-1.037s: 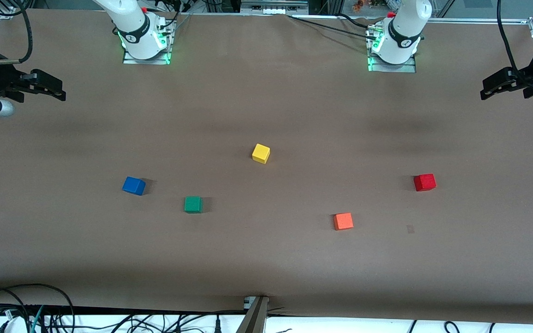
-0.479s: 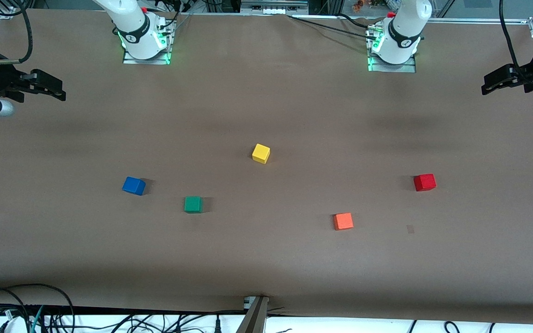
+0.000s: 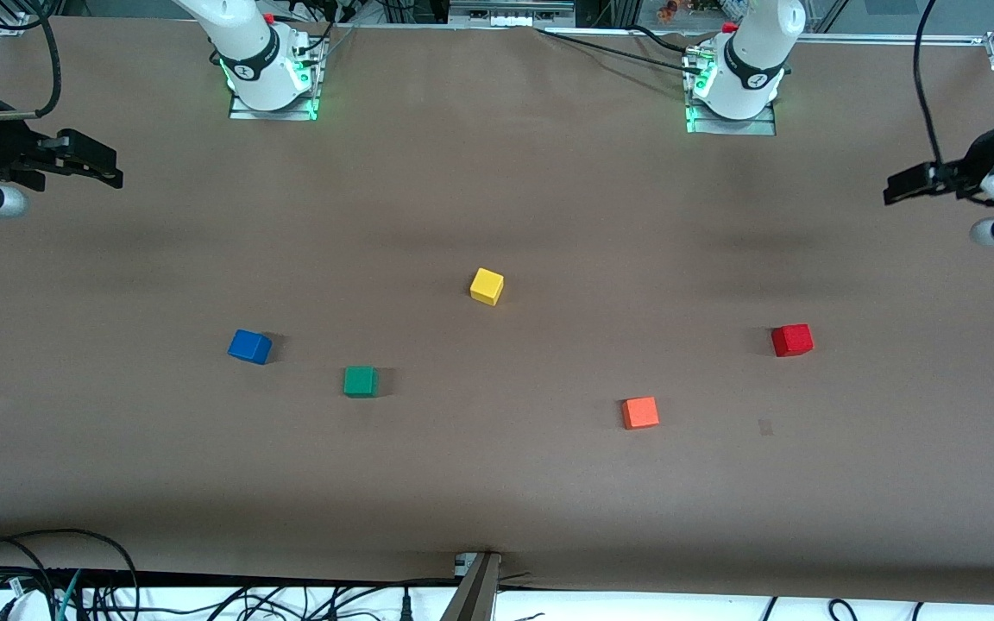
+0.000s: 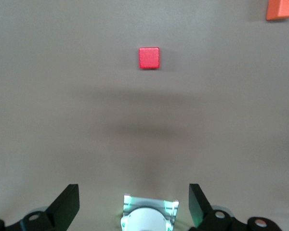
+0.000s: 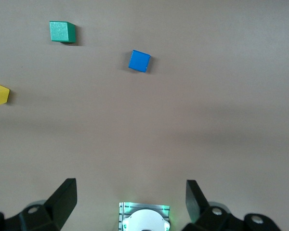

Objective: Pass red block to right arm, stack on blue
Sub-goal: 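Move the left gripper down over the red cube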

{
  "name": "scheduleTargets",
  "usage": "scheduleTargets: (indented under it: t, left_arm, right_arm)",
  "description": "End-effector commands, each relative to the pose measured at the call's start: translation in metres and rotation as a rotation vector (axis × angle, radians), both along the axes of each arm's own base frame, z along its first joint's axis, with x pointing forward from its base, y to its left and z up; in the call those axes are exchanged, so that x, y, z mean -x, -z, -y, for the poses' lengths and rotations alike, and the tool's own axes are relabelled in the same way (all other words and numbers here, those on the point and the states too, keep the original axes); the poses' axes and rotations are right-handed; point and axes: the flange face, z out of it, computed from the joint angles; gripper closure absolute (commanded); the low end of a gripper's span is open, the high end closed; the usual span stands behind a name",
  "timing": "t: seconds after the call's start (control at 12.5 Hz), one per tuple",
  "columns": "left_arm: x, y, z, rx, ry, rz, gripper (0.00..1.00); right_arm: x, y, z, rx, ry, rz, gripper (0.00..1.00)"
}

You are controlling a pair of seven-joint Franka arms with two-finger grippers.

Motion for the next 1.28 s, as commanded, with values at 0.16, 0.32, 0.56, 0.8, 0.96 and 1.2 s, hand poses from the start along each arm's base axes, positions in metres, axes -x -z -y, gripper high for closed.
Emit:
scheduleTargets:
  t: [0.16,0.32,0.56,0.8,0.96,1.2]
  left_arm:
    - [0.005,0.094,-0.016,-0.020,0.012,0.063,0.00]
    - [0.004,0.142,-0.019,-0.033,0.006,0.090,0.00]
    - [-0.010,0.183,-0.021,-0.032,-0.023,0.093,0.00]
    - [-0.027,0.231,-0.018,-0.037,-0.079,0.119,0.00]
    - [-0.035,0.258,-0.014,-0.040,-0.119,0.141,0.00]
    - [-0.044,0.289,-0.008,-0.032,-0.111,0.181,0.00]
  right_arm:
    - [0.003,-0.002,0.000,-0.005,-0.006,0.005,0.00]
    - [0.003,-0.003,0.000,-0.005,-0.006,0.007,0.00]
    - [0.002,-0.001,-0.001,-0.005,-0.008,0.004,0.00]
    - [0.001,0.000,-0.001,-0.005,-0.006,0.002,0.00]
    - [0.001,-0.001,-0.001,-0.005,-0.006,0.004,0.00]
    - [0.001,-0.001,-0.001,-0.005,-0.006,0.004,0.00]
